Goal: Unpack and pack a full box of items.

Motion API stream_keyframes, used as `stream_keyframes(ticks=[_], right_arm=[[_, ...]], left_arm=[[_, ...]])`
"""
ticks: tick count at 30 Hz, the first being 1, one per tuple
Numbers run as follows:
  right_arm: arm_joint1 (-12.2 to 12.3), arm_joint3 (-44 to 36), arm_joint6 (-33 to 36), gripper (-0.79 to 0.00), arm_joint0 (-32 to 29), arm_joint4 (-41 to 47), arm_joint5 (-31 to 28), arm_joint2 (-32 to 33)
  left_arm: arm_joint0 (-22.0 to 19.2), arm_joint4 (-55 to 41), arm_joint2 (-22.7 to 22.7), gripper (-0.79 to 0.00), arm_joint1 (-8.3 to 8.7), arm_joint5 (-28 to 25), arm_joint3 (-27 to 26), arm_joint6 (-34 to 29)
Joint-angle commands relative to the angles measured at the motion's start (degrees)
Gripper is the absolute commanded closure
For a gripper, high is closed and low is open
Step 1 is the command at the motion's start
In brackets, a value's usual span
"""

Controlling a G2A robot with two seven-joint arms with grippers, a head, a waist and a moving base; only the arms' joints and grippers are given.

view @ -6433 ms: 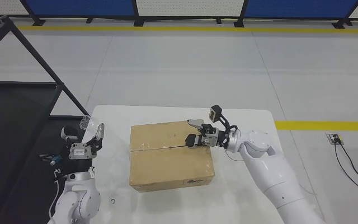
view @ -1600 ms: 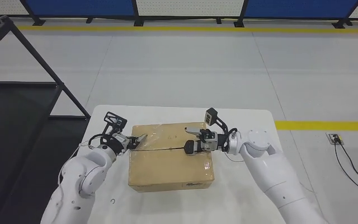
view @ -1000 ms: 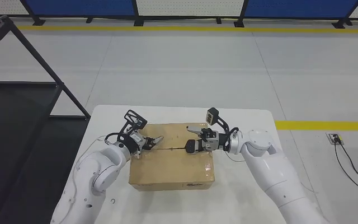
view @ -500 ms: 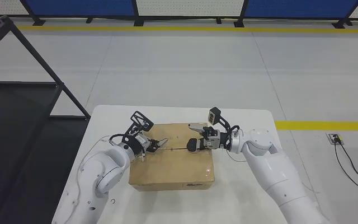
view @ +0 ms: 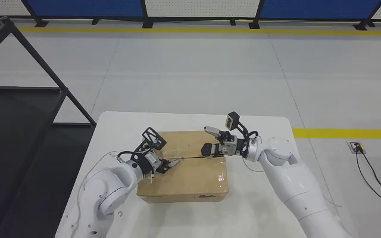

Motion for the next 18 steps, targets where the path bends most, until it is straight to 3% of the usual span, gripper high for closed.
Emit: stream_keyframes(ticks=[1, 6, 11, 18], right_arm=[[0.02, -0.07, 0.01, -0.785, 0.02, -0.03, -0.03, 0.02], [0.07, -0.19, -0.18, -0.785, -0.03, -0.04, -0.02, 0.09], [0.21, -0.38, -0.41, -0.785, -0.11, -0.18, -0.15, 0.38], [0.41, -0.34, -0.39, -0.785, -0.14, -0.27, 0.2, 0.72]], left_arm=[[0.43, -2.44, -0.92, -0.785, 0.06, -0.16, -0.87, 0.83], [2.57, -7.19, -7.51, -0.785, 0.46, 3.45, -3.12, 6.89], [5.17, -10.42, -12.83, -0.785, 0.78, 7.32, -1.1, 10.17], [9.76, -14.8, -16.68, -0.785, 1.33, 5.21, -0.19, 10.39]])
